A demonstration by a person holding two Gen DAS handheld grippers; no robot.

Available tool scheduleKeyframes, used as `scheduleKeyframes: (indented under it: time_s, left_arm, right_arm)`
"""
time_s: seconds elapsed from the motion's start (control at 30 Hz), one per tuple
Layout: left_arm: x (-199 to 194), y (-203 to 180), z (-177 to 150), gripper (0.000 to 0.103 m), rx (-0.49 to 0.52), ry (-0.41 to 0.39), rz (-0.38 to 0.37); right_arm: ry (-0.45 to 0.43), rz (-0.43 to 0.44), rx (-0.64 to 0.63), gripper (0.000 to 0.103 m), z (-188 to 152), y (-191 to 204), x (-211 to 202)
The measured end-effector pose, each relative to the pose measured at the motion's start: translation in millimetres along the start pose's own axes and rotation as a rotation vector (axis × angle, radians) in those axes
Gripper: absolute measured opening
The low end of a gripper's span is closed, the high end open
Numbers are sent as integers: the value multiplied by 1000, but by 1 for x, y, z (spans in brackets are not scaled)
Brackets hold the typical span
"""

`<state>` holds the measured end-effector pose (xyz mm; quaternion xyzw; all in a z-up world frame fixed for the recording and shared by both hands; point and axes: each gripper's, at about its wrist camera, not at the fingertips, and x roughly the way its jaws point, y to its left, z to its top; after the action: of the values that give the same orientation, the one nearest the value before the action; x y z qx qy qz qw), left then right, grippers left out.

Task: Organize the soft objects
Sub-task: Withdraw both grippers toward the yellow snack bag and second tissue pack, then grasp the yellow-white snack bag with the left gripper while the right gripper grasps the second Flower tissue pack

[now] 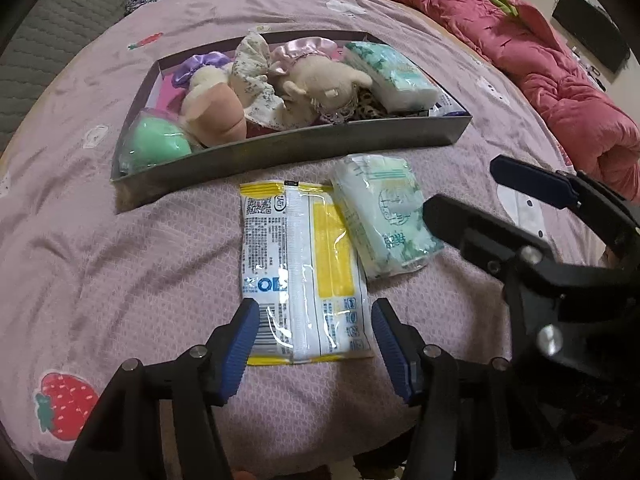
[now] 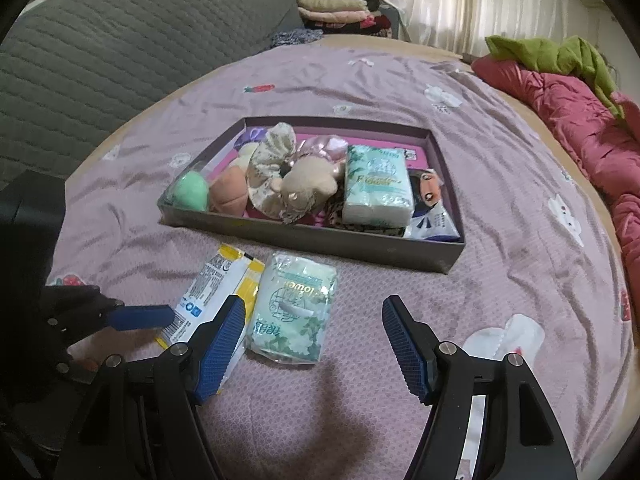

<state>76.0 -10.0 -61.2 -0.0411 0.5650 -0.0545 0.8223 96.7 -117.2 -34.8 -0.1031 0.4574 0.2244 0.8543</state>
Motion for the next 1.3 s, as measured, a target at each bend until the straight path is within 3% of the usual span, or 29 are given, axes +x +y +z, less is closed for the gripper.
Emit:
scheduleKeyframes:
  time_s: [0.2, 0.6, 0.67, 0.7, 0.73, 1.07, 1.3]
  left_arm:
    - [7, 5, -1, 59, -2, -18, 24]
    - [22, 4, 2, 69, -13, 7, 22]
    - [25, 4, 3, 72, -12, 9, 23]
    - [27, 2, 3, 73, -8, 10, 27]
    - [28, 1, 4, 73, -2, 12, 35]
    - [45, -8, 23, 73, -5, 9, 73]
    - [33, 1, 24, 57, -22, -13, 47]
  right_arm:
    - [65, 17, 6, 73, 1, 2, 24]
    - [170, 28, 82, 73, 1, -4, 71]
    - [158, 50, 105, 71, 0, -8, 71]
    - [146, 57, 114, 61, 0, -11, 70]
    - [140, 59, 117, 58, 0, -13, 69]
    - [101, 49, 136, 55, 4, -28, 54]
    - [52, 42, 149, 55, 11, -36, 35]
